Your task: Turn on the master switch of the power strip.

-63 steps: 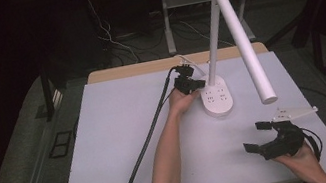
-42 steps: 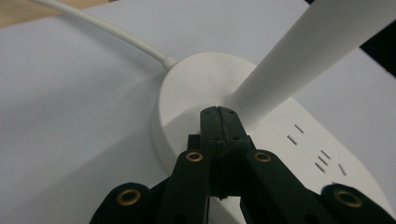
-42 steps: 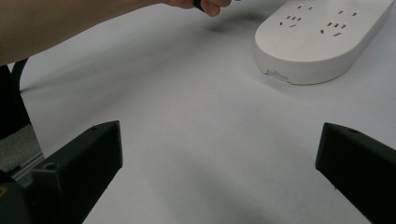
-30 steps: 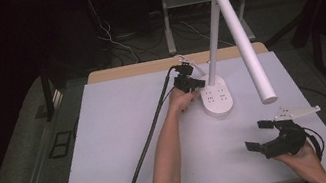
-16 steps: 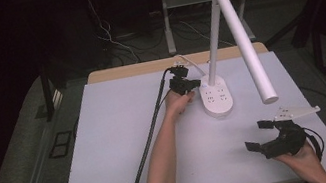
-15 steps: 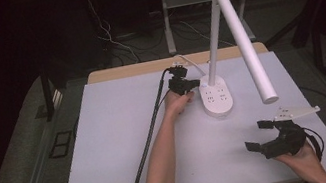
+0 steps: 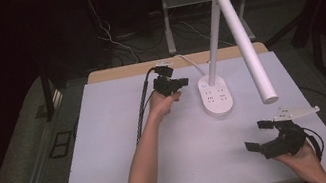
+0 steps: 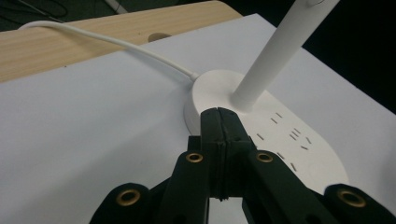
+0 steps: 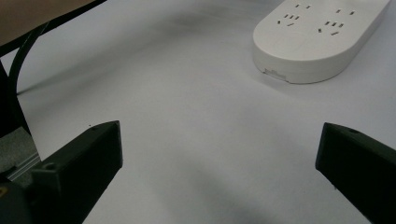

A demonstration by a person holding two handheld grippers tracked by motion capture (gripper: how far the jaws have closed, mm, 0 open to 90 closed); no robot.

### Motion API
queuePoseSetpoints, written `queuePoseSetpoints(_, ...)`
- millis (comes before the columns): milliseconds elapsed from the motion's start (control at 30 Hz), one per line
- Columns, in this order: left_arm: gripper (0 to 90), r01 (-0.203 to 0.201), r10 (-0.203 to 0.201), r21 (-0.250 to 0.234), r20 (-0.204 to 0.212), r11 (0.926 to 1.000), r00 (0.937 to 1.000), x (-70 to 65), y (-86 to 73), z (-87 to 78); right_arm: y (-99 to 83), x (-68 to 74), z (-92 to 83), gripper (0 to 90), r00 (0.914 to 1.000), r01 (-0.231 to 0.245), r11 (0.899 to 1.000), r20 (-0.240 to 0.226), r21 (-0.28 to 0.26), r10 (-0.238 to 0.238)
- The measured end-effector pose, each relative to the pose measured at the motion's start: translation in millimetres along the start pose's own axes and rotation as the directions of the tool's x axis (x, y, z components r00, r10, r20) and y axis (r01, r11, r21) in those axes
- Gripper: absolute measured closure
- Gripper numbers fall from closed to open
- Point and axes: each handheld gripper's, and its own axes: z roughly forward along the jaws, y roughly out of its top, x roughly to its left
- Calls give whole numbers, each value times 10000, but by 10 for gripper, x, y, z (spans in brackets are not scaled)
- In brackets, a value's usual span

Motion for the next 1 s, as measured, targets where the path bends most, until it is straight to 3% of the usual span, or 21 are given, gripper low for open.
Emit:
queuePoseSetpoints(200,727,-289,287,45,307,9996,9991,-30,-33,-192,-1,5,-2,1,10000,-16,10000,-3,43,16)
queuePoseSetpoints(300,488,-161,142,363,529,9992,9985,-41,-54,-264,-2,7,-3,1,10000,2,10000,10,36,-2)
queuePoseSetpoints(433,191,-380,336,721,611,9967,9976,-82,-92,-346,-2,8,-1,0,10000,20,10000,12,47,-20)
queuePoseSetpoints(467,130,-520,461,881,672,9948,9967,-87,-104,-384,-2,9,-1,1,10000,21,10000,14,47,-21)
queuePoseSetpoints(567,0,-390,325,782,825,9962,9961,-108,-138,-462,-3,10,-2,1,10000,28,10000,34,26,-28)
queuePoseSetpoints(1000,0,-810,799,187,570,9965,9952,-224,-272,-961,-4,14,-1,1,10000,35,10000,44,38,-35)
